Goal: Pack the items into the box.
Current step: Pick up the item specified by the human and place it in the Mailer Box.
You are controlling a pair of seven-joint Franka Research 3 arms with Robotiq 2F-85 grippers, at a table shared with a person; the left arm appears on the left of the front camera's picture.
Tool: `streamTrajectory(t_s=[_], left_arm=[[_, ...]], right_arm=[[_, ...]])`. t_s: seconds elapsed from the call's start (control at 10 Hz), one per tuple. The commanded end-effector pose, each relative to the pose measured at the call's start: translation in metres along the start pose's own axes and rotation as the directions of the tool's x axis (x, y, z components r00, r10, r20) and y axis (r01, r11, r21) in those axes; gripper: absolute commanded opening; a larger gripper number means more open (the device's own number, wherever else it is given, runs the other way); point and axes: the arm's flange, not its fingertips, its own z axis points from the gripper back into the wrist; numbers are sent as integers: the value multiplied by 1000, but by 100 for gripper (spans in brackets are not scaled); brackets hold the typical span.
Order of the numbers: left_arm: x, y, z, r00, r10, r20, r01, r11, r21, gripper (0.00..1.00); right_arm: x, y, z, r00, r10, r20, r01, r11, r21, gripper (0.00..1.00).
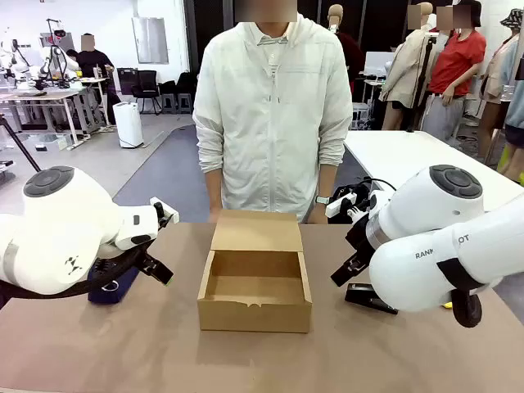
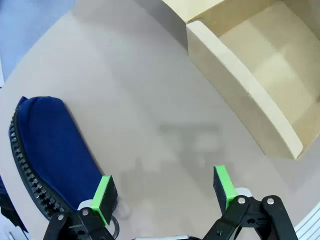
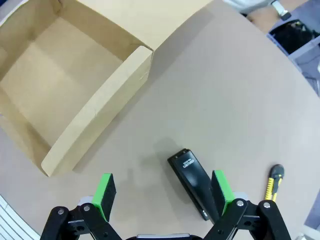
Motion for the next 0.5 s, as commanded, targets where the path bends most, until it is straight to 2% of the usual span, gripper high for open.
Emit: streamTrajectory(t_s=[0.0, 0.4], left_arm=[[0, 0, 0, 1000, 0, 0, 0, 1000, 0, 100], [0, 0, 0, 1000, 0, 0, 0, 1000, 0, 100]], right_arm=[[0, 0, 0, 1000, 0, 0, 0, 1000, 0, 100], [0, 0, 0, 1000, 0, 0, 0, 1000, 0, 100]])
